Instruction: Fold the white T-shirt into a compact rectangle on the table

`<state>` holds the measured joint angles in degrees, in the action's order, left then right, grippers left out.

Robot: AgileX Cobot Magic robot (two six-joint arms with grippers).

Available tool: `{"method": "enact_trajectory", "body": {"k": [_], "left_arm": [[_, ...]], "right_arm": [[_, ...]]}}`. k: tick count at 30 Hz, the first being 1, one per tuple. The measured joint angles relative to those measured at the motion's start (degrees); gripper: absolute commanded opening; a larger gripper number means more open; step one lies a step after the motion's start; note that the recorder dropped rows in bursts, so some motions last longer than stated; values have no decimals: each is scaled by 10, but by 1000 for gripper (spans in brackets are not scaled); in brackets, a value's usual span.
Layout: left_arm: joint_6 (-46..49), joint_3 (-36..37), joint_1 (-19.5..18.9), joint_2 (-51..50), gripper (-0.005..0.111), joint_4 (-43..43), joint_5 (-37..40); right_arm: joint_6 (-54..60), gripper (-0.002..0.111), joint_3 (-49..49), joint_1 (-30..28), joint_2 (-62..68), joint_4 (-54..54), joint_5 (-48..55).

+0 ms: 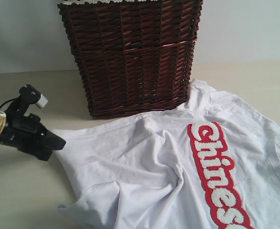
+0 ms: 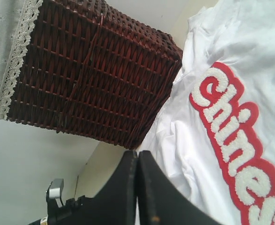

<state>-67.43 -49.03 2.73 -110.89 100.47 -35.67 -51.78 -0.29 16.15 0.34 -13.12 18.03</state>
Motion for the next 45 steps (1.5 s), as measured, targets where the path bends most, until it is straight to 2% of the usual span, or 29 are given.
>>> {"method": "enact_trajectory", "body": {"k": [3,8,14,17,24,34,37,41,42,44,45], "left_arm": [[24,5,-18,-7,0,0,10],[40,5,-21,-8,5,0,46],[49,-3,-21,-8,37,0,84],[78,-20,-25,-8,47,0,92],[197,-50,-27,-45,48,-2,97],[223,-102,-27,-52,47,-44,143],[233,-122,-27,-52,47,-56,137],[304,-127,-26,-91,46,-58,96],[311,-129,-27,-97,45,-61,88],[312,-129,-27,-98,29,-62,88],[312,-129,-27,-100,17,-62,90]], "right_arm": [[0,0,0,0,0,0,0],[0,0,0,0,0,0,0],[0,0,0,0,0,0,0],[0,0,0,0,0,0,0],[0,0,0,0,0,0,0],[0,0,0,0,0,0,0],[0,0,0,0,0,0,0],[0,0,0,0,0,0,0],[0,0,0,0,0,0,0],[0,0,0,0,0,0,0],[0,0,0,0,0,0,0]]}}
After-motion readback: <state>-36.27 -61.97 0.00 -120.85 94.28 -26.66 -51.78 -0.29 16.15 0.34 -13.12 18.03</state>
